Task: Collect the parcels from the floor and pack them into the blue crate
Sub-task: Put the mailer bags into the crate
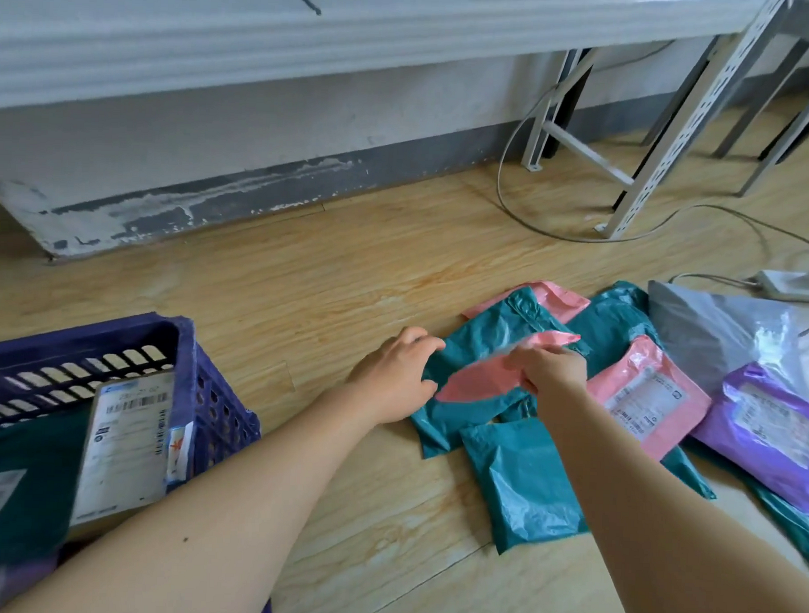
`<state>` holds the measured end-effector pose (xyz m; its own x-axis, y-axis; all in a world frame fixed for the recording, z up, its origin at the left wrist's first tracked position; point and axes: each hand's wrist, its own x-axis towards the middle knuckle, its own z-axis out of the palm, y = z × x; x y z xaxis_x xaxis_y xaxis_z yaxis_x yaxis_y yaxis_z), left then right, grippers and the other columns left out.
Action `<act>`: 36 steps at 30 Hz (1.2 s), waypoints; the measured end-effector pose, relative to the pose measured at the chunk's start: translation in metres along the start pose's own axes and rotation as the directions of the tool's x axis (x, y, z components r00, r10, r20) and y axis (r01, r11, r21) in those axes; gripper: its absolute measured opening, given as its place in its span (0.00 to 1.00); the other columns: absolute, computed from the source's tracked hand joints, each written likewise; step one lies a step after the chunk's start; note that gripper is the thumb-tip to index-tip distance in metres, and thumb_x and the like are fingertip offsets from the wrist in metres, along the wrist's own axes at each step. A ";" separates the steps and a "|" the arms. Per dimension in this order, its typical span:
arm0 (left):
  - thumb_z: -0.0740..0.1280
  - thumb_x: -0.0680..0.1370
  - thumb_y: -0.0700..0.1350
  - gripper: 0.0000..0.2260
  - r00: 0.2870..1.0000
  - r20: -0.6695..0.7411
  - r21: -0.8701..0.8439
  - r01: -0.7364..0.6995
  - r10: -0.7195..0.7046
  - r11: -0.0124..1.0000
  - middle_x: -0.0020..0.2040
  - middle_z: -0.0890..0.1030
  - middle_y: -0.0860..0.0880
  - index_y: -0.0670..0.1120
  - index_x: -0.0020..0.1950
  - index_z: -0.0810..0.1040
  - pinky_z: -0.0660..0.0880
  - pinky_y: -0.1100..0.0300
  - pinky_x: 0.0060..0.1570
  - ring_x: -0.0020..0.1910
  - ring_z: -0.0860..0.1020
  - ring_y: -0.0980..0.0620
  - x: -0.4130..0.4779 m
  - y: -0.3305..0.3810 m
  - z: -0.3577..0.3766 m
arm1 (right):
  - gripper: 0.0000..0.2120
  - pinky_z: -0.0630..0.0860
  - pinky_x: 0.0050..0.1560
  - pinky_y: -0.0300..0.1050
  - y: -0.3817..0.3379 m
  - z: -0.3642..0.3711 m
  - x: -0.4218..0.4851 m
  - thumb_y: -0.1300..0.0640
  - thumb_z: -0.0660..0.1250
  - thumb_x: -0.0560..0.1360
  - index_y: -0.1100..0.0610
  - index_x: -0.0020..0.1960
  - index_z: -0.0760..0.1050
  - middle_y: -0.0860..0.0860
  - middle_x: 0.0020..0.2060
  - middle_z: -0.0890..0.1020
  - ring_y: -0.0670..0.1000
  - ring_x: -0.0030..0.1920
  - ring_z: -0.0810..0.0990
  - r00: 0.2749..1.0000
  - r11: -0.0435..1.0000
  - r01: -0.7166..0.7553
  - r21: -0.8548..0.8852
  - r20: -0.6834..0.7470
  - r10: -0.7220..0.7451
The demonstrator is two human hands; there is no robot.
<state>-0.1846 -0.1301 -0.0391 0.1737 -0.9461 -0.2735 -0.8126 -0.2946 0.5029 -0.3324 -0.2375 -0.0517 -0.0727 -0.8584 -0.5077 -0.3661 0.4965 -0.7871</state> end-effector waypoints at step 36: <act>0.59 0.81 0.46 0.11 0.754 -0.351 -0.718 0.164 -0.555 0.676 0.39 0.77 0.52 0.46 0.60 0.74 0.73 0.65 0.32 0.37 0.76 0.55 -0.281 -0.058 -0.163 | 0.16 0.70 0.54 0.40 -0.088 0.105 -0.345 0.63 0.63 0.72 0.53 0.58 0.77 0.50 0.54 0.79 0.51 0.56 0.75 0.464 0.479 0.875 -0.068 0.401 -0.790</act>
<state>-0.0952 0.1314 0.1425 0.7773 -0.5972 -0.1980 -0.1218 -0.4515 0.8839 -0.1778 0.0288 0.1563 0.6275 -0.7387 0.2460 -0.3020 -0.5221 -0.7977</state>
